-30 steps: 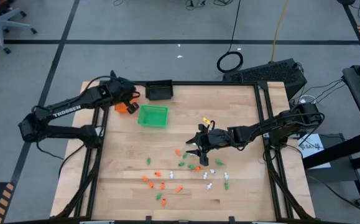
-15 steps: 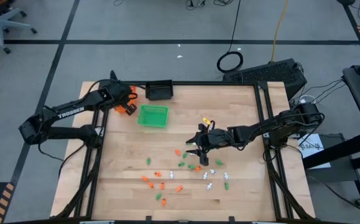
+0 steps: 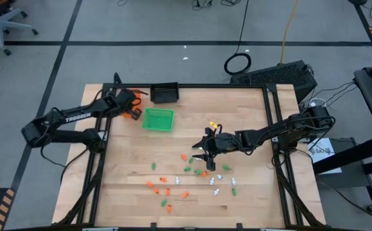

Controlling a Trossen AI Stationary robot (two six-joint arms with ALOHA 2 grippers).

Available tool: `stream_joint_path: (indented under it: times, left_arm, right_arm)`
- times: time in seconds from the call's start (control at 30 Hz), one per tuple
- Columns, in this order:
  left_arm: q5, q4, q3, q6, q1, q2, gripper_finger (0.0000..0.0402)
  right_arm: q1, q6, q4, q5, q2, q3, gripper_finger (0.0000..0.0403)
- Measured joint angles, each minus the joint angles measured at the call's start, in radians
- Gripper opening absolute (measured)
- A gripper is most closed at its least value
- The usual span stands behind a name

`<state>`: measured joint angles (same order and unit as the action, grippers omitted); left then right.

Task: Sort Halloween decoration
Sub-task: Put the green skeleton toy into the orange bin

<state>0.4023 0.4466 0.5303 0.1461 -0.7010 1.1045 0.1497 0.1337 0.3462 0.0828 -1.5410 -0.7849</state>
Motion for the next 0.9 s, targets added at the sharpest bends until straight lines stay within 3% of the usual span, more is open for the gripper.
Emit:
stream_joint_path:
  times: [0.37,0.9]
  left_arm:
    - [0.012,-0.127,-0.049,0.007,0.000,0.059,0.0028]
    - [0.043,-0.179,-0.048,0.033,0.001,0.060,0.0123]
  right_arm:
    - [0.000,0.050,-0.054,0.000,0.000,0.000,0.0185]
    - [0.048,0.233,-0.311,0.000,0.009,0.000,0.0185]
